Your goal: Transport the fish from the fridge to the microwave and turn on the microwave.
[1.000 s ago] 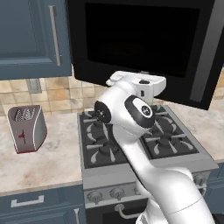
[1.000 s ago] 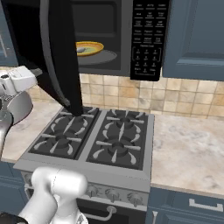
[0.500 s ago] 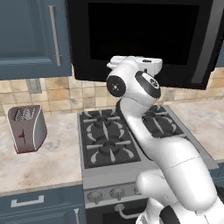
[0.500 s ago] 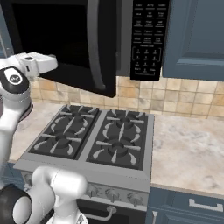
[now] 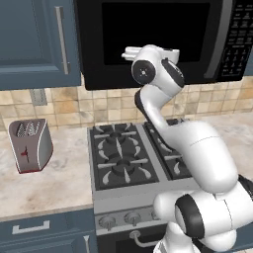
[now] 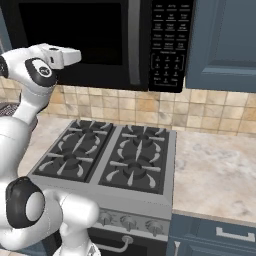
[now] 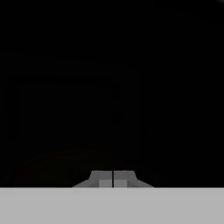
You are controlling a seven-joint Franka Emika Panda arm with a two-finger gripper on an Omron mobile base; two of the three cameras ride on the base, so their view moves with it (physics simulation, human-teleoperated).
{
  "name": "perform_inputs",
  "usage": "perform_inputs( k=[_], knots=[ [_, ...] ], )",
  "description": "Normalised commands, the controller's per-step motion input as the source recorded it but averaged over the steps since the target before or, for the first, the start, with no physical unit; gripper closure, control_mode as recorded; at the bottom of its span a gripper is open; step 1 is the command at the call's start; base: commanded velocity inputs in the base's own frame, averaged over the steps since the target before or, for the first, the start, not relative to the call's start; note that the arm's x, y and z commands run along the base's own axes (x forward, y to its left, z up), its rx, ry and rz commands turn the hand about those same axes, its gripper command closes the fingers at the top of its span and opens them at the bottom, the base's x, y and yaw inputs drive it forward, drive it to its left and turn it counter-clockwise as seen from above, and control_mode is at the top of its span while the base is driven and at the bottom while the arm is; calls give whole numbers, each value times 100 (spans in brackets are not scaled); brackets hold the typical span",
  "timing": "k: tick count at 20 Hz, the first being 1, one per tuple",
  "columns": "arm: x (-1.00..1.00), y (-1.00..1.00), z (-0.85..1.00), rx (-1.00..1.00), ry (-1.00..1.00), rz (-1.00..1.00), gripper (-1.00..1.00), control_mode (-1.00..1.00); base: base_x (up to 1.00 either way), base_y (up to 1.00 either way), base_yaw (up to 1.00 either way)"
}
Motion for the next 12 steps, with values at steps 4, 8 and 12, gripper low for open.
perform_inputs(
  k=[4,8,12],
  knots=[
    [54,-18,31,4,1,13,100,-100,0,0,0],
    [42,-14,26,2,1,12,100,-100,0,0,0],
    [30,-15,25,2,3,11,100,-100,0,0,0]
  ],
)
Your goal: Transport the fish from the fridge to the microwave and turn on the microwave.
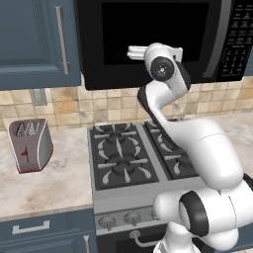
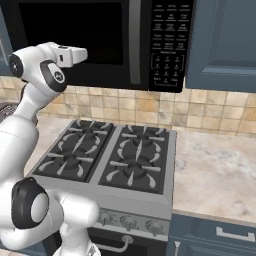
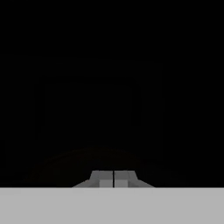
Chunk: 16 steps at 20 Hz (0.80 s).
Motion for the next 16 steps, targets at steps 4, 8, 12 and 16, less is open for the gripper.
perform_inputs(
  k=[4,8,12,16],
  knots=[
    [18,-18,30,2,4,10,100,-100,0,0,0],
    [0,-23,41,2,4,8,100,-100,0,0,0],
    [-3,-22,41,0,1,3,100,-100,0,0,0],
    [-39,-21,37,0,0,0,100,-100,0,0,0]
  ],
)
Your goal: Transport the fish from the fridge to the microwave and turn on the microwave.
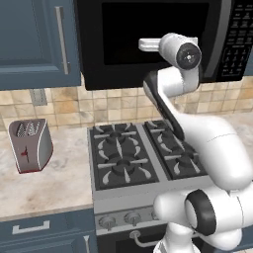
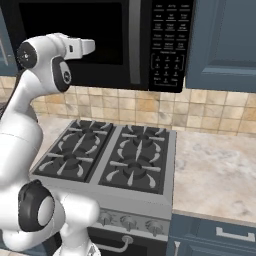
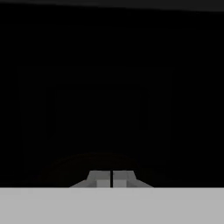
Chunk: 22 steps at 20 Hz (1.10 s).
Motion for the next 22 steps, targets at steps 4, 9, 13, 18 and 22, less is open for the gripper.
perform_inputs(
  k=[4,9,13,18,22],
  knots=[
    [-67,-21,30,0,0,0,100,-100,0,0,0],
    [-96,-29,14,0,-5,-1,100,-100,0,0,0],
    [-100,-42,19,3,-6,-5,100,-100,0,0,0],
    [-65,-63,12,20,0,-6,100,-100,0,0,0],
    [-14,-73,0,42,0,-1,100,-100,0,0,0]
  ],
)
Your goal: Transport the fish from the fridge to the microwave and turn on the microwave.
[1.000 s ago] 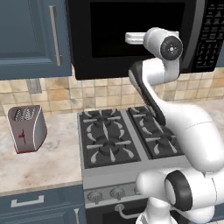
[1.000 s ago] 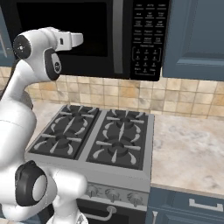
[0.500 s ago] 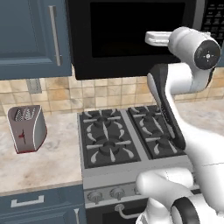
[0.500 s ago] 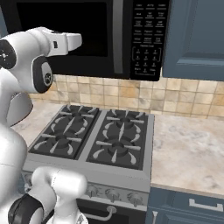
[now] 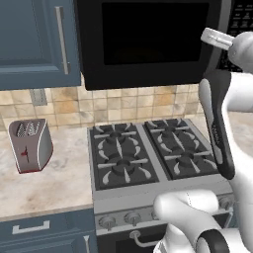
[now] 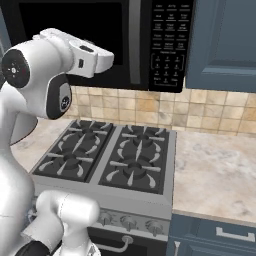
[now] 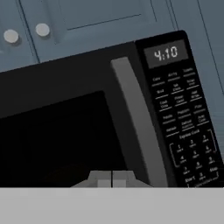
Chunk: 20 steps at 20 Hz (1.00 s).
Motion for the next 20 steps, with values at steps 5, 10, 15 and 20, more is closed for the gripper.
perform_inputs(
  k=[5,10,15,20],
  knots=[
    [-11,-70,0,47,1,0,100,-100,0,0,0],
    [-9,-57,-4,43,0,0,100,-100,0,0,0],
    [0,-33,-46,31,-5,-1,100,-100,0,0,0],
    [0,-21,-55,29,-10,-1,100,-100,0,0,0]
  ],
)
